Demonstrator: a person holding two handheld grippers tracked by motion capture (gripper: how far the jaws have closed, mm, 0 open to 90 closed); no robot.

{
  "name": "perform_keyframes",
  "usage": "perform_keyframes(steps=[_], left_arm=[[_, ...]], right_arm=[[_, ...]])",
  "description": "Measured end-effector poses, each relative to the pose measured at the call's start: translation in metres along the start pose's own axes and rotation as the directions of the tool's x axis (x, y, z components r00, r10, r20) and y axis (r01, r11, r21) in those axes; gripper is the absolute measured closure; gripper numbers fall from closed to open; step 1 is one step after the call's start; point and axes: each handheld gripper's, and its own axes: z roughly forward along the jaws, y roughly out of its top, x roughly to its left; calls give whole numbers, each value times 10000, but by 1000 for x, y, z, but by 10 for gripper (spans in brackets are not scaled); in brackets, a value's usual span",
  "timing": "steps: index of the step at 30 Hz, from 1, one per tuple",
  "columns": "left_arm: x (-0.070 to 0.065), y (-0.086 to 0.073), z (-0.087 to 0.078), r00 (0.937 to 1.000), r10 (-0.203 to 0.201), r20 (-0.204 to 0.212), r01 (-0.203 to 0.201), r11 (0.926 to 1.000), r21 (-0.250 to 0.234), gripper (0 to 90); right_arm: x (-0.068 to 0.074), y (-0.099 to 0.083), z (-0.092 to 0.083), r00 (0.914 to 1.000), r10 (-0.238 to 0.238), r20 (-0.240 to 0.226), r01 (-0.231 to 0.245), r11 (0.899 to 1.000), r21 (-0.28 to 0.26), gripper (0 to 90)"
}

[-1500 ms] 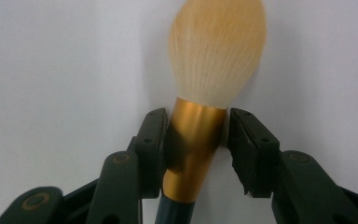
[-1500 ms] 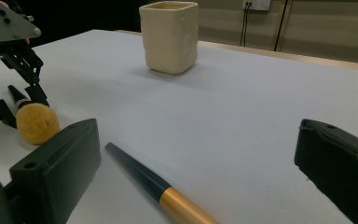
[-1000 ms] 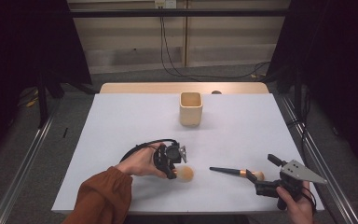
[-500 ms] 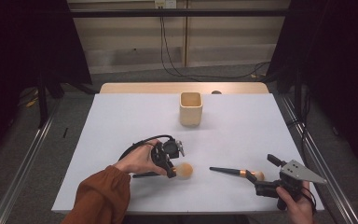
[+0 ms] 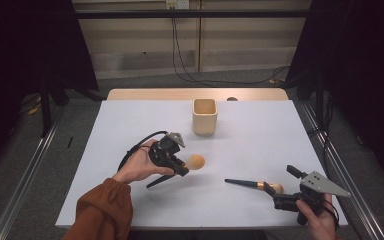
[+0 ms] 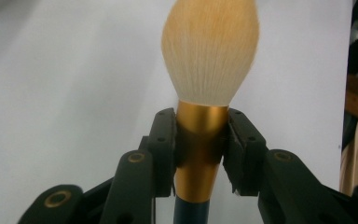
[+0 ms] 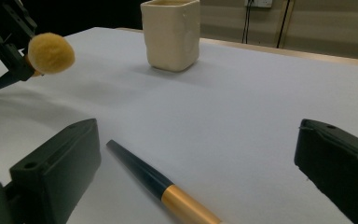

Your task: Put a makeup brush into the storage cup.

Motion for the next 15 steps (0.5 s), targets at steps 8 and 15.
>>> perform_keyframes(steps=[8,15], left_arm=[[10,-8,-19,9909,-1172,-659,1040,9788,-1763,667],[10,-15,-25,9872,-1456,-647,1229,9545,-2717,666]], right_arm=[[0,0,0,10000,43,2,-43,10000,12,0],[-1,0,0,10000,51,47,-51,10000,-32,0]])
